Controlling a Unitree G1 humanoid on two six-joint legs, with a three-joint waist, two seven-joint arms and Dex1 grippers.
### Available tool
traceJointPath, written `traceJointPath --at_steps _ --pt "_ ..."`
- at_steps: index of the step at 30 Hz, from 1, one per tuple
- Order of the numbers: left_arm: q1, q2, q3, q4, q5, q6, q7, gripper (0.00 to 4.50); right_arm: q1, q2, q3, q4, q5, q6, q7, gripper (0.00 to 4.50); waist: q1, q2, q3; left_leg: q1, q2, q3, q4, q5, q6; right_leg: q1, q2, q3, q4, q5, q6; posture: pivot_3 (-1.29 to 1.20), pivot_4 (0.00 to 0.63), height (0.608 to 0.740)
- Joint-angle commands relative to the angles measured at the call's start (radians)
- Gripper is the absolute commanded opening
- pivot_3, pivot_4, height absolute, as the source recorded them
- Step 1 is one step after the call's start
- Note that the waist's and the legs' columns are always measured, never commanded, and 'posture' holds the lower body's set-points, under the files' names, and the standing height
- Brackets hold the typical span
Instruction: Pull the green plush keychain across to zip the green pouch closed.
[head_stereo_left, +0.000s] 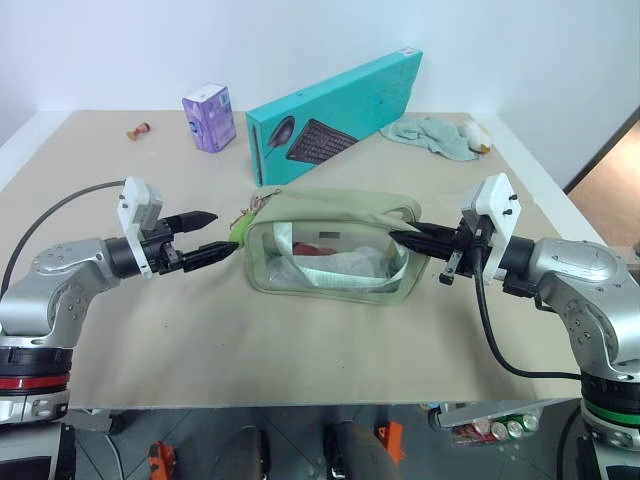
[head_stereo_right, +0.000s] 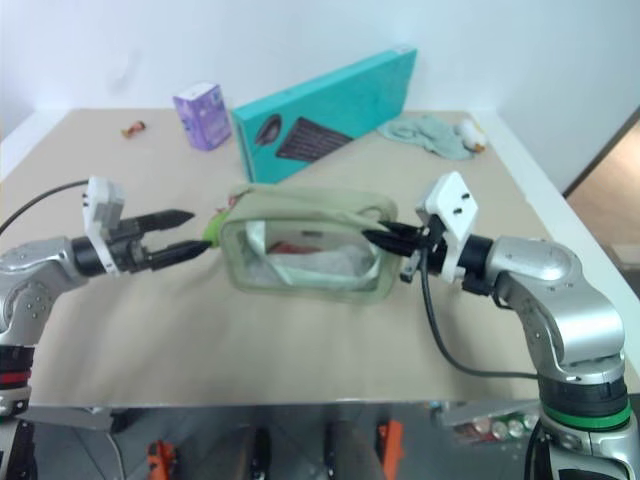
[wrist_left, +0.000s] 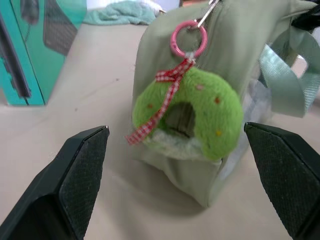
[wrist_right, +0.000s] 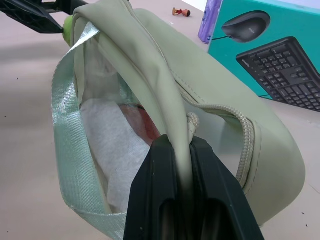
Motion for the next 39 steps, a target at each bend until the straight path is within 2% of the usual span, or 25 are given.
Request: traceJointPath --at_steps 1,4,5,12,17,18,27,31,39 --pt "-0.029 -0.011 0.021 -0.017 0.02 -0.049 0.024 4.5 -0.029 -0.012 -0.004 -0.002 0.007 -0.033 -0.004 0.06 0.0 0.0 0.0 0.0 0.0 0.0 0.0 0.0 0.0 0.0 0.0 0.0 0.0 0.001 0.001 0.0 0.15 0.74" --pt "-0.034 -0.029 0.012 -0.009 0.039 -0.071 0.037 4.5 -0.035 -0.013 0.002 0.007 0.006 -0.038 -0.003 0.06 -0.001 0.0 0.0 0.0 0.0 0.0 0.0 0.0 0.0 0.0 0.001 0.0 0.0 0.001 0.001 0.0 0.15 0.74" --pt "-0.037 -0.035 0.01 -0.005 0.045 -0.079 0.04 4.25 -0.037 -0.014 0.004 0.009 0.005 -0.04 -0.003 0.02 -0.001 0.0 0.0 0.0 0.0 0.0 0.0 0.0 0.0 0.0 0.001 0.0 0.0 0.001 0.001 0.0 0.15 0.74" --pt "-0.056 -0.061 -0.005 0.011 0.062 -0.098 0.038 2.03 -0.045 -0.019 0.013 0.015 0.005 -0.045 -0.004 0.0 -0.001 0.0 0.0 0.0 0.0 0.0 0.0 0.0 0.0 0.0 0.001 0.0 0.0 0.001 0.001 0.0 0.15 0.74" --pt "-0.078 -0.07 -0.011 0.034 0.074 -0.124 0.028 0.19 -0.044 -0.023 0.012 0.013 0.007 -0.044 -0.006 0.0 -0.001 0.0 0.0 0.0 0.0 0.0 0.0 0.0 0.0 0.0 0.001 0.0 0.0 0.001 0.001 0.0 0.15 0.74" --pt "-0.085 -0.07 -0.011 0.038 0.075 -0.129 0.024 0.06 -0.044 -0.024 0.012 0.012 0.007 -0.044 -0.006 0.0 -0.001 0.0 0.0 0.0 0.0 0.0 0.0 0.0 0.0 0.0 0.001 0.0 0.0 0.001 0.001 0.0 0.15 0.74" --pt "-0.21 -0.04 0.025 0.034 0.001 -0.057 -0.021 0.06 -0.035 -0.037 0.003 0.009 0.012 -0.043 -0.001 0.0 -0.001 0.0 0.0 0.0 0.0 0.0 0.0 0.0 0.0 0.0 0.001 0.0 0.0 0.001 0.002 0.0 0.15 0.74" --pt "-0.304 -0.036 -0.013 -0.048 -0.086 0.062 -0.075 0.06 -0.034 -0.043 0.001 0.013 0.016 -0.046 0.006 0.0 -0.001 -0.001 0.0 -0.002 0.0 -0.001 0.001 0.0 0.0 0.0 0.001 -0.001 0.0 0.001 0.002 0.0 0.15 0.74" --pt "-0.357 -0.118 -0.118 -0.134 -0.105 0.069 -0.129 0.06 -0.04 -0.05 0.01 0.021 0.013 -0.054 0.015 0.0 -0.001 -0.001 0.0 -0.001 -0.001 -0.001 0.001 0.0 0.0 0.0 0.001 0.0 0.0 0.001 0.003 0.0 0.15 0.74"
